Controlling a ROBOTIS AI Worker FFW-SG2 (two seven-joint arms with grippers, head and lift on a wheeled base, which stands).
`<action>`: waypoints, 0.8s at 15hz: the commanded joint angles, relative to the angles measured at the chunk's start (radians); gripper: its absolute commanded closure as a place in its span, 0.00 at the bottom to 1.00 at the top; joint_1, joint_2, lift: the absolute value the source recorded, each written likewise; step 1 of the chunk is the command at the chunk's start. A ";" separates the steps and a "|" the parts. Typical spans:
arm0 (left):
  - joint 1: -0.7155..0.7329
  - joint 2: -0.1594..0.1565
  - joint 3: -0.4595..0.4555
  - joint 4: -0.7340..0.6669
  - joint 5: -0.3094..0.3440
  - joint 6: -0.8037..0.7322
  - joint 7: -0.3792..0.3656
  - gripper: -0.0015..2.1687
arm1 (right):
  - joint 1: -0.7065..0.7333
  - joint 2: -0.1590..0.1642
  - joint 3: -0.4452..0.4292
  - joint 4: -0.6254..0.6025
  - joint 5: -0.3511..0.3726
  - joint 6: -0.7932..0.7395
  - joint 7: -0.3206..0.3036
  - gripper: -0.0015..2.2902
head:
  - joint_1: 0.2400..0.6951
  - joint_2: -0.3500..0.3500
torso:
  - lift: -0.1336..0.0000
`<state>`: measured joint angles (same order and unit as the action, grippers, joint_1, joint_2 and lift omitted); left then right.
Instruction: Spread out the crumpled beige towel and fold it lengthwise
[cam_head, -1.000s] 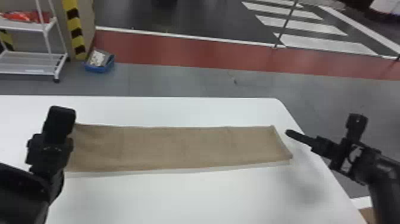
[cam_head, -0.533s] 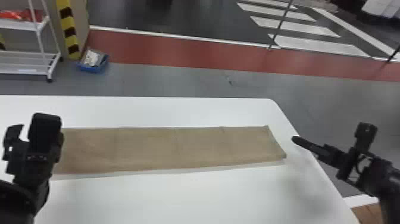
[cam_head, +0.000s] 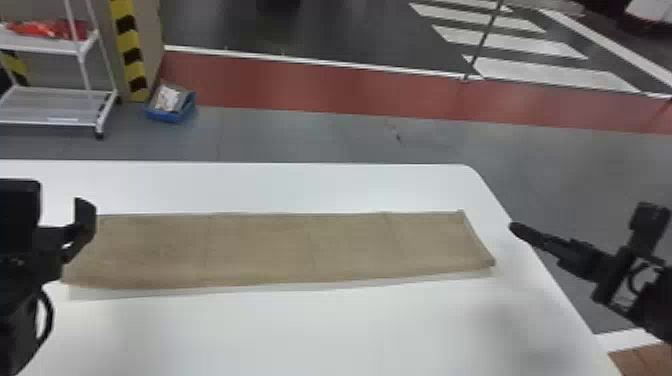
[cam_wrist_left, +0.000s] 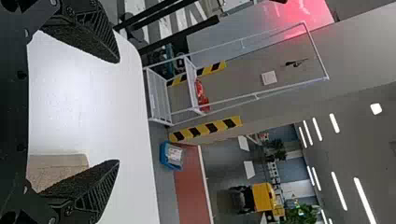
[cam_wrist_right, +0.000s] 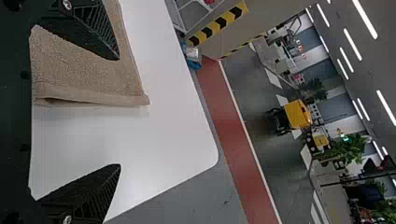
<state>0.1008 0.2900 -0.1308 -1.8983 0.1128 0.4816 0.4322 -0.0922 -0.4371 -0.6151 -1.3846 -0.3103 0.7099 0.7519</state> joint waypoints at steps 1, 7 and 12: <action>0.005 0.014 0.045 -0.015 0.071 0.002 -0.036 0.07 | -0.047 -0.005 0.017 -0.008 0.050 0.056 0.000 0.03 | 1.00 0.16 | 0.07; -0.075 0.011 0.140 0.013 0.174 0.254 -0.225 0.07 | -0.207 -0.034 0.094 0.093 0.227 -0.026 0.234 0.01 | 1.00 0.23 | 0.07; -0.138 0.006 0.174 0.048 0.171 0.564 -0.372 0.07 | -0.285 -0.080 0.181 0.254 0.274 -0.048 0.251 0.08 | 1.00 0.24 | 0.07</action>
<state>-0.0169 0.2967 0.0356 -1.8593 0.2848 0.9463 0.0756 -0.3580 -0.5053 -0.4656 -1.1704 -0.0475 0.6645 1.0035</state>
